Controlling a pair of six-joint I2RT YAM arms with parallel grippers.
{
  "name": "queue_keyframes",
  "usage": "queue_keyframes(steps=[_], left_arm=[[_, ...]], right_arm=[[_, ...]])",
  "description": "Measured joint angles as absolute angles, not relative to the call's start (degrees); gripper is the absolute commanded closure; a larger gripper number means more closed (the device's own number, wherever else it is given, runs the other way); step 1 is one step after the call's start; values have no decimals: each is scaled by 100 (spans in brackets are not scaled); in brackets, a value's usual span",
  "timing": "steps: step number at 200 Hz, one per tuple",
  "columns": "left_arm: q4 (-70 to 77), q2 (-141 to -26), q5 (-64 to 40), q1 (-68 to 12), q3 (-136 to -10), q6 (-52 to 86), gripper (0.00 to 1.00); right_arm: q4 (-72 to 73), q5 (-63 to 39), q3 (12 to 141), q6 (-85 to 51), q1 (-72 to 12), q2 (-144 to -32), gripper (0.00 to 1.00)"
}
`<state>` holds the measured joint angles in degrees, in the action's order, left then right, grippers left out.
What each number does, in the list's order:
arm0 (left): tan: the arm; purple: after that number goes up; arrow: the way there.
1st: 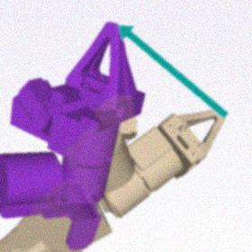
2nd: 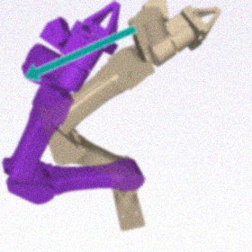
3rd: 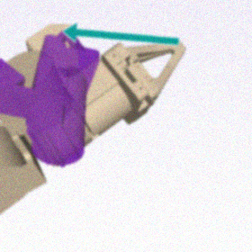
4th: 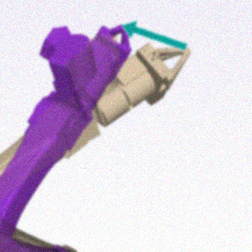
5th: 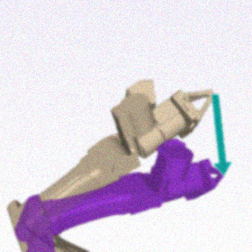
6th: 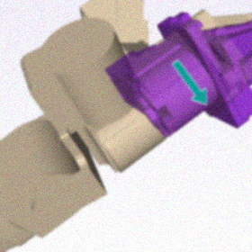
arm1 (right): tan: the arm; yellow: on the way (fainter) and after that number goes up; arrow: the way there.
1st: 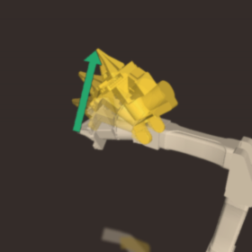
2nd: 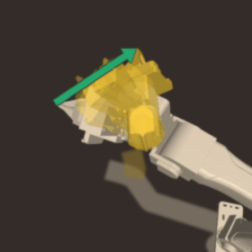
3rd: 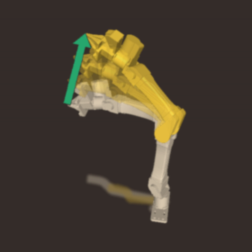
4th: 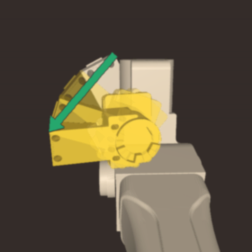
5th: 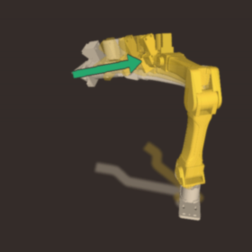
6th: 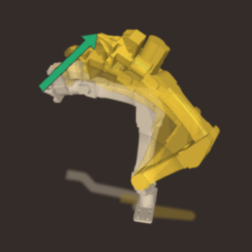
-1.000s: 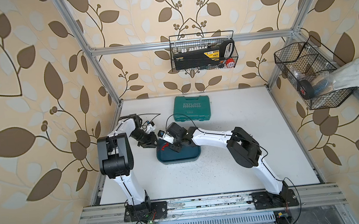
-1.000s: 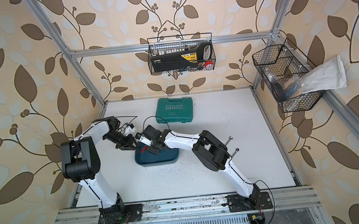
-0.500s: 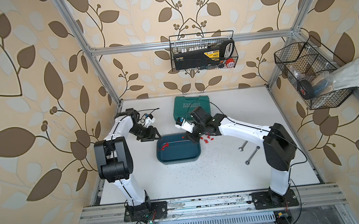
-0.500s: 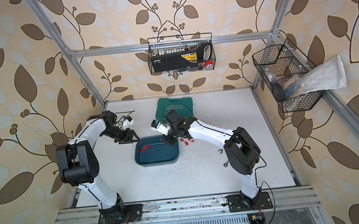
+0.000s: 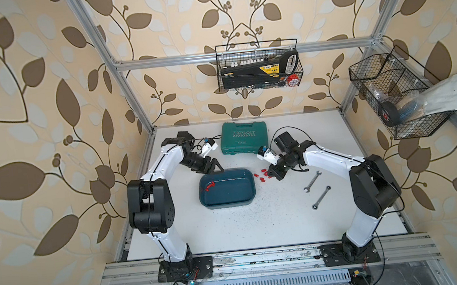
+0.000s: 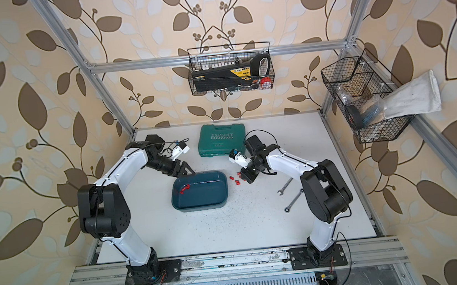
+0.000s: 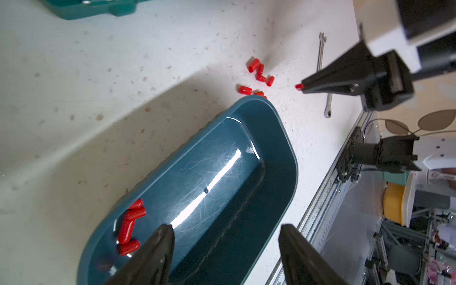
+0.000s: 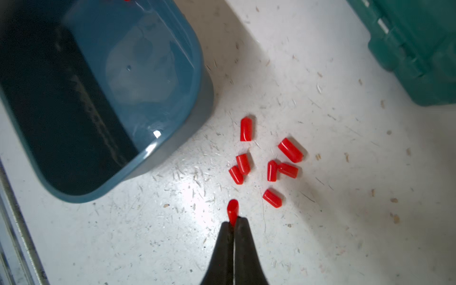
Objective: Take the screw protection sleeves out of the storage box
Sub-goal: Place the screw protection sleeve at the center of the board.
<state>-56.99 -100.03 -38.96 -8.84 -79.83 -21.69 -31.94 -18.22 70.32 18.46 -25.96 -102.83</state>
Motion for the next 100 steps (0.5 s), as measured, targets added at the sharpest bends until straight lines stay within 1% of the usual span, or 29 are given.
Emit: queue_keyframes(steps=[20,27,54,76,100], left_arm=[[-5686,-9883,-3747,-1210,-7852,-2255,28],[-5690,-9863,-3717,-1291,-7832,-2272,28],[-5684,-9852,-3557,-1350,-7828,-2296,28],[-5684,-9850,-3448,-1343,-7828,-2318,28],[-5686,-9845,-3422,-1345,-7826,-2373,28]], right_arm=[[-3236,-1623,7137,1815,-2589,-10731,100],[-3251,-1562,7188,1802,-2587,-10868,98],[-3371,-1459,7406,1739,-2587,-11222,87],[-3400,-1452,7511,1699,-2587,-11231,77],[-3406,-1461,7529,1649,-2587,-11231,69]])
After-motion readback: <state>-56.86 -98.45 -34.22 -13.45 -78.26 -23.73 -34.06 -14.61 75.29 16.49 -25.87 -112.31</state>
